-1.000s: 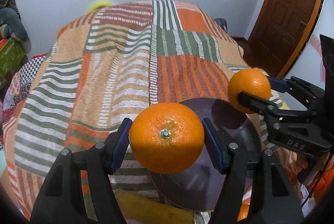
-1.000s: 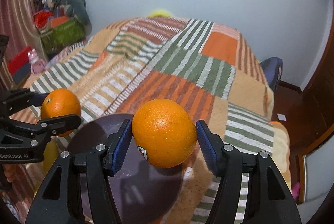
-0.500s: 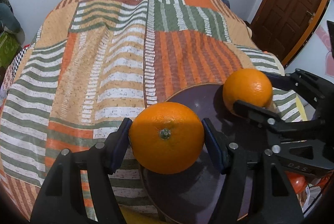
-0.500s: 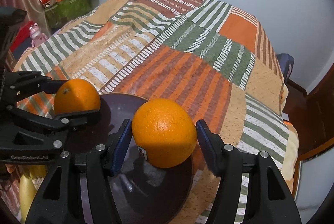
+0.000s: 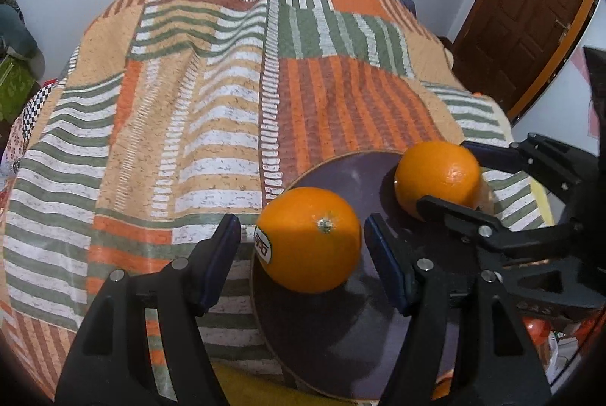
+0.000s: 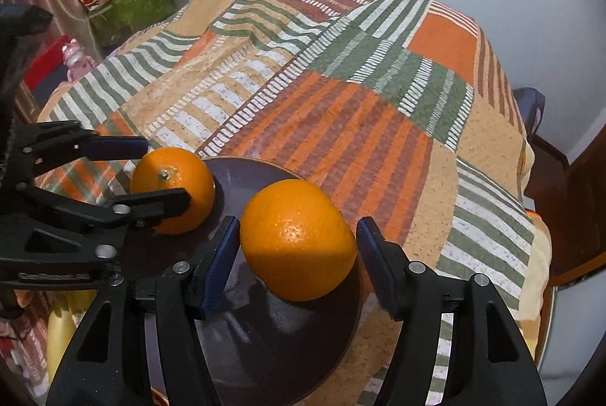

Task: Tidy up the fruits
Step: 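Open both grippers to release the oranges on the plate and withdraw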

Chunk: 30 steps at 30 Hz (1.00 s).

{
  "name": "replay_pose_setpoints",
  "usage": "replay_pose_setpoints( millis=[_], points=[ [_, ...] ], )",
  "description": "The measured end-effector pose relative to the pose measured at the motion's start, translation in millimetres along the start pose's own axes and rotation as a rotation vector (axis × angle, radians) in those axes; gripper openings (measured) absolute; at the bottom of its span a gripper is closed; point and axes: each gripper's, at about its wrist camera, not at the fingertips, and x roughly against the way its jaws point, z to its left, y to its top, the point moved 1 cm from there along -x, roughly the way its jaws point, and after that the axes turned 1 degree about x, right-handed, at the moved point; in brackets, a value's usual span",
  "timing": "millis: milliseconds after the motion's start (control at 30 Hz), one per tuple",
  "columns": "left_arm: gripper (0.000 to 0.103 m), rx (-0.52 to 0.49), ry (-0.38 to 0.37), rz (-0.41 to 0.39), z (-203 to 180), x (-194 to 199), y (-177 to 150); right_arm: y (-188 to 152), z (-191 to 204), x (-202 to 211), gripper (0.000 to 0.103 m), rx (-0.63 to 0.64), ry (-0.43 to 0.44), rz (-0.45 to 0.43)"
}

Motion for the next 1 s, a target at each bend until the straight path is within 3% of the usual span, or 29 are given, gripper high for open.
replay_pose_setpoints(
  millis=[533, 867, 1000],
  points=[
    [0.072, -0.004, 0.037, -0.099, -8.9, 82.1, -31.6, -12.6, -1.5, 88.6, 0.061, -0.027, -0.072, -0.152],
    [0.079, -0.015, 0.068, -0.085, -19.5, 111.6, -78.8, -46.2, 2.6, 128.5, 0.061, -0.065, -0.094, -0.211],
    [0.079, 0.006, 0.061, -0.050, -20.5, 110.0, -94.9, -67.4, 5.4, 134.5, 0.066, -0.077, -0.112, -0.217]
  ],
)
